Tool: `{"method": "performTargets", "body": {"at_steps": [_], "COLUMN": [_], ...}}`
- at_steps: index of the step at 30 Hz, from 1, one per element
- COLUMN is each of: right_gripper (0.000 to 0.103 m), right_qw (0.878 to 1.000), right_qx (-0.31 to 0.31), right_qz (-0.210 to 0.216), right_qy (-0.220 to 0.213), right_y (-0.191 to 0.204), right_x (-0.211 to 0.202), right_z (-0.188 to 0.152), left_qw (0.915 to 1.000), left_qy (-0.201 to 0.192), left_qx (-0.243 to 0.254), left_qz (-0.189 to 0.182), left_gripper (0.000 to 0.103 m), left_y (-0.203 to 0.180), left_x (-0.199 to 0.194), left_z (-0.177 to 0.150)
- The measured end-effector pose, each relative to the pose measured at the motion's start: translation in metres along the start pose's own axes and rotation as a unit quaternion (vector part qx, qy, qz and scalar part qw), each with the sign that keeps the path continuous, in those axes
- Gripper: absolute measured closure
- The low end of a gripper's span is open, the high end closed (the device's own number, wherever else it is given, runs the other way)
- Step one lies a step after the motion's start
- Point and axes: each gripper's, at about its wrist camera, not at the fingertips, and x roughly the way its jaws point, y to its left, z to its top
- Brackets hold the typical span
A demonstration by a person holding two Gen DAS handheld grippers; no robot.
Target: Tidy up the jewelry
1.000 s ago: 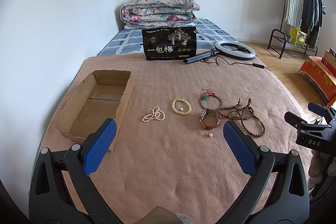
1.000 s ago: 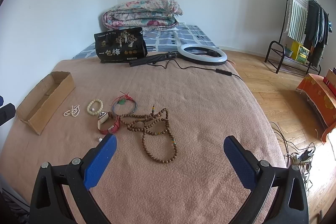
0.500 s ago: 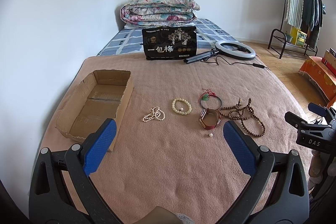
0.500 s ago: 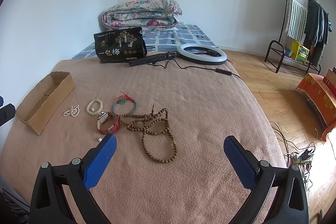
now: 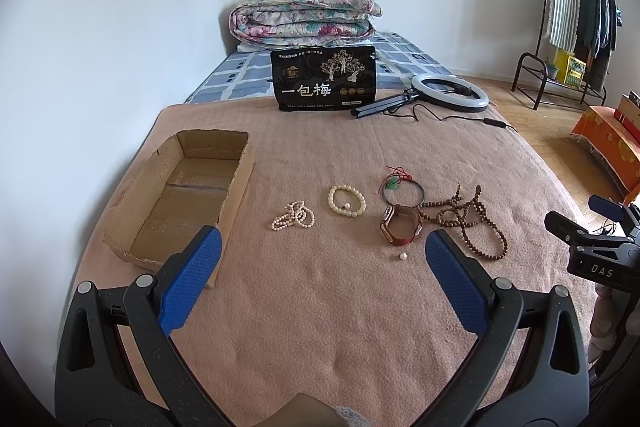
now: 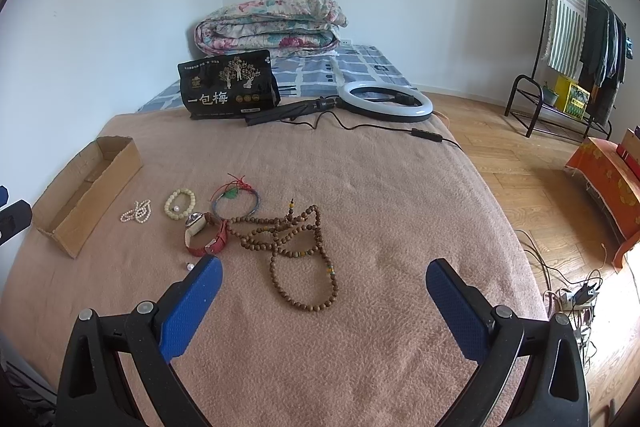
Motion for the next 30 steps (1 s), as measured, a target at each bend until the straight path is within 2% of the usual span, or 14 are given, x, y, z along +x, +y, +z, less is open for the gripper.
{"method": "performTargets", "body": {"at_steps": [13,20,25,30], "right_gripper": [0.000,0.000,0.000,0.000], "right_qw": [1.000,0.999,0.997,0.994], "right_qx": [-0.004,-0.011,-0.050,-0.053], "right_qz": [0.001,0.020,0.034,0.056], "right_qy": [0.017,0.036,0.050,0.073], "right_y": [-0.007,-0.008,0.002,0.005], "right_x": [0.026,0.049,0.069,0.086], "right_z": [0.008,0.018,0.024,0.027], "left_qw": [0.9994,0.9988,0.9975,0.9961], "left_qy": [0.035,0.048,0.069,0.083], "left_qx": [0.003,0.007,0.006,0.008], "left_qz": [0.002,0.000,-0.017,-0.029], "left_gripper": [0.000,0.000,0.000,0.006], "left_y": [-0.003,-0.011,-0.016,-0.019], "left_x": [0.035,0.057,0.076,0.092], "left_z": [-0.001,0.006,0.009,0.011]}}
